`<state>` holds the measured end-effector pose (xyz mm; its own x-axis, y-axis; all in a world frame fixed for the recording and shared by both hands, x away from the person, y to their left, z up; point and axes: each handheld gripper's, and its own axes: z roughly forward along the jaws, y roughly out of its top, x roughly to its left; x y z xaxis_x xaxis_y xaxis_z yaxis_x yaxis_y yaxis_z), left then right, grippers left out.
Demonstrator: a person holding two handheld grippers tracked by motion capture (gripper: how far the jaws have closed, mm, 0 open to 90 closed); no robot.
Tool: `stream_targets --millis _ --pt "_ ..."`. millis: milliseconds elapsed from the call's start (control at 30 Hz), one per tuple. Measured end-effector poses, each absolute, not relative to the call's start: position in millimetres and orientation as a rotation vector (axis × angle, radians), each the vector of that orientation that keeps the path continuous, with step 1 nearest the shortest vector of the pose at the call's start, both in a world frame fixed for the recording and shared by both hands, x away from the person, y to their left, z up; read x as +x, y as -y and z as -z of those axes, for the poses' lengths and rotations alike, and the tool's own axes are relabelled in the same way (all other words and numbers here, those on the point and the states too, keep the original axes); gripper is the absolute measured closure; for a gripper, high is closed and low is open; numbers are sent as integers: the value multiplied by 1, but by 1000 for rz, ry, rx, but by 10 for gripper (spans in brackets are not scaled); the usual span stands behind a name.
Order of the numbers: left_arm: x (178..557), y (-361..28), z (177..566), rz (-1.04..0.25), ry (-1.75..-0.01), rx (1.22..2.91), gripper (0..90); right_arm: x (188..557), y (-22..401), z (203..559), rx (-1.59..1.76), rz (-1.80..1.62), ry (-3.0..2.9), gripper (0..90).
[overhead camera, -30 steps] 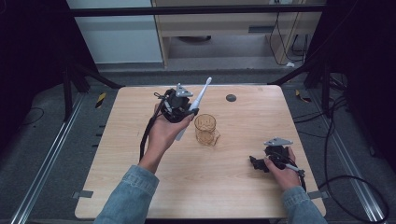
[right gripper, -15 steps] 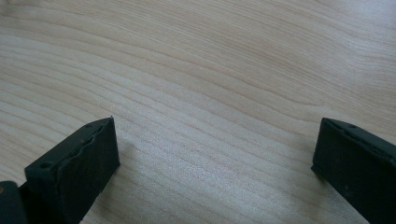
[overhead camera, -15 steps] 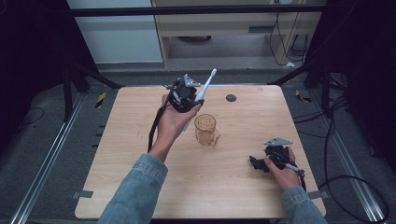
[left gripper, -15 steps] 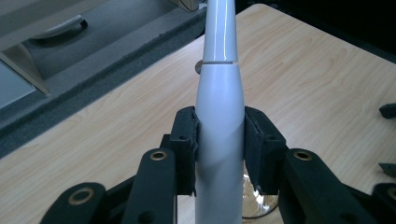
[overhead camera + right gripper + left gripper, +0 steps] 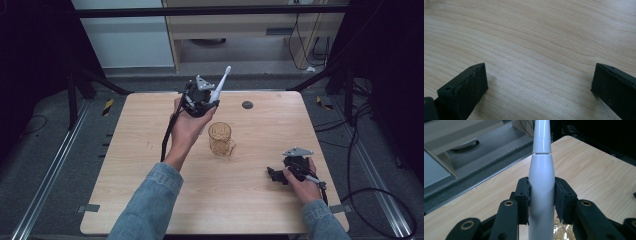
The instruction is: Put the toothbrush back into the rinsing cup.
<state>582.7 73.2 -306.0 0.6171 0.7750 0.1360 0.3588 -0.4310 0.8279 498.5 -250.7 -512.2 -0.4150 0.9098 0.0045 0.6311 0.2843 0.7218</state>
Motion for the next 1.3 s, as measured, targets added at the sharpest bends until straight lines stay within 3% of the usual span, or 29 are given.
stream_targets --millis 1300 --pt "600 -46 321 -629 -866 1891 668 499 252 513 1361 -917 -2160 3"
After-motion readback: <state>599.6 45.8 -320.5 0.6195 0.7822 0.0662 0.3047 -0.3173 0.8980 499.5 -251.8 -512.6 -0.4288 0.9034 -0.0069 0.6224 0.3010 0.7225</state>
